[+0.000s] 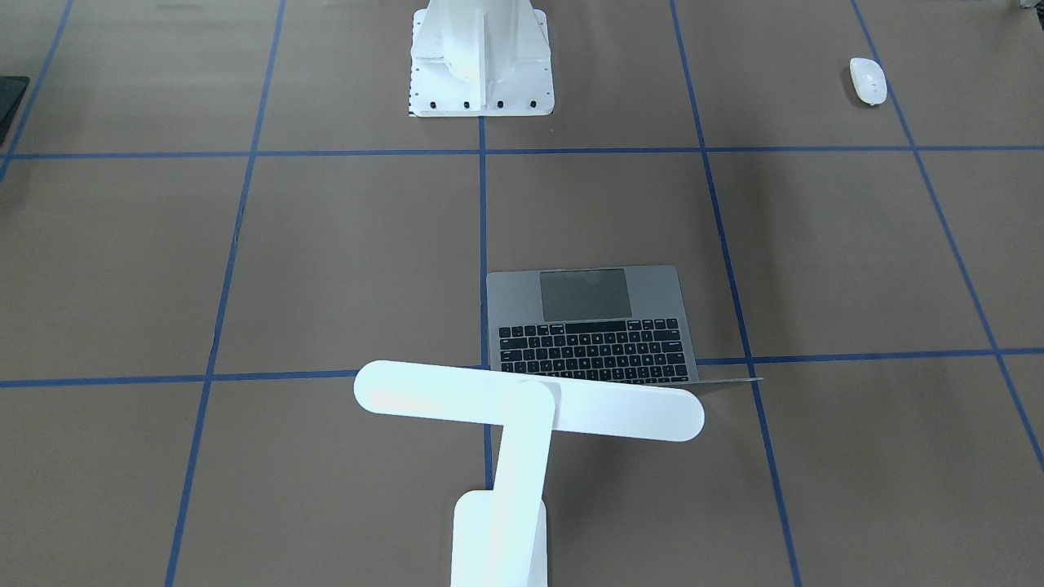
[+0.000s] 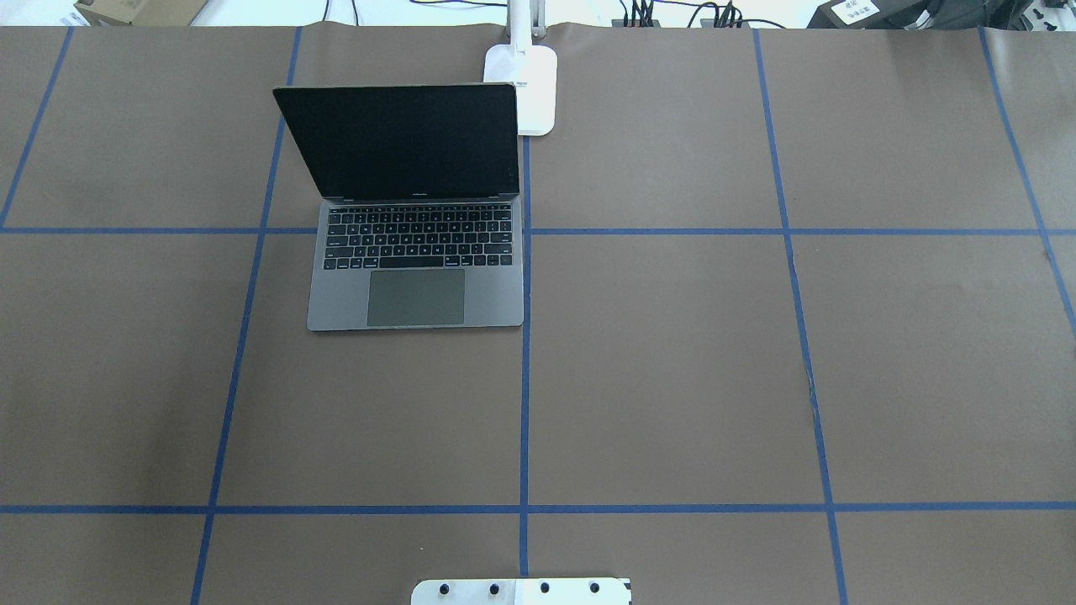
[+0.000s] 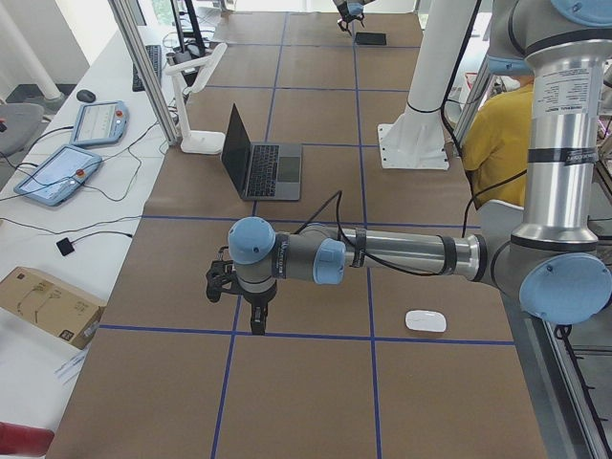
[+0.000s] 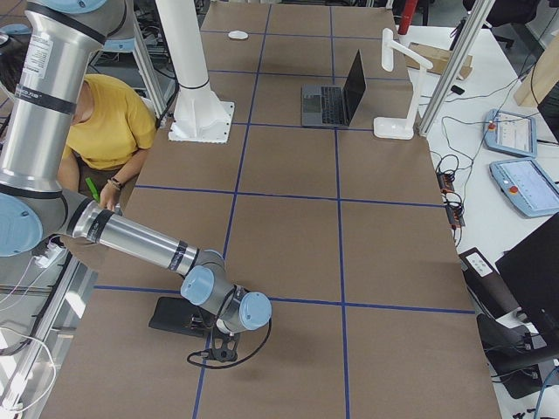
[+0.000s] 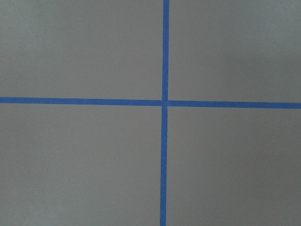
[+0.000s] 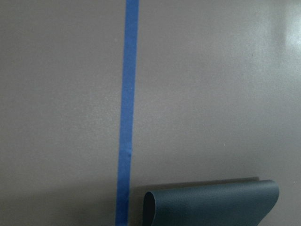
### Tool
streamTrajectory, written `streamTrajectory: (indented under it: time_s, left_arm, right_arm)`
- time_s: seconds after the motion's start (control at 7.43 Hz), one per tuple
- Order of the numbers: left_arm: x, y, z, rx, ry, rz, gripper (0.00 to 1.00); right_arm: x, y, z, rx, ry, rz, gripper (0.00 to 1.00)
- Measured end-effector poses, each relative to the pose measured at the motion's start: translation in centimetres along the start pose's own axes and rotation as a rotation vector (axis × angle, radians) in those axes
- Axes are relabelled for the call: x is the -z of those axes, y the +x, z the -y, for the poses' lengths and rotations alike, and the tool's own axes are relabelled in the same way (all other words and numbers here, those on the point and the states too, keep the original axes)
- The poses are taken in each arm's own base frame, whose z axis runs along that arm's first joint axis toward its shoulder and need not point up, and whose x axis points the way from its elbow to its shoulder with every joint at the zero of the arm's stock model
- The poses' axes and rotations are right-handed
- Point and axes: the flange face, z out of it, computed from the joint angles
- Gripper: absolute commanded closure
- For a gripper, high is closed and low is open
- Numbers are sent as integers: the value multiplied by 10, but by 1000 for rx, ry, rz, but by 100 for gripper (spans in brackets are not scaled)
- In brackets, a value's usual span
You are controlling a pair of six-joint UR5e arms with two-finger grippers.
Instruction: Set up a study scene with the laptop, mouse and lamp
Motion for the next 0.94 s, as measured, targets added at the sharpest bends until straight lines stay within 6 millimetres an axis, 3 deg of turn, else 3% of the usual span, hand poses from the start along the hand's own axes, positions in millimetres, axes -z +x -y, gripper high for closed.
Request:
streamTrajectory:
  time_s: [0.94]
  left_arm:
    - [2,1,0,-3,5,1,0]
  right_arm:
    - [-9,10,6,34,10,-23,28]
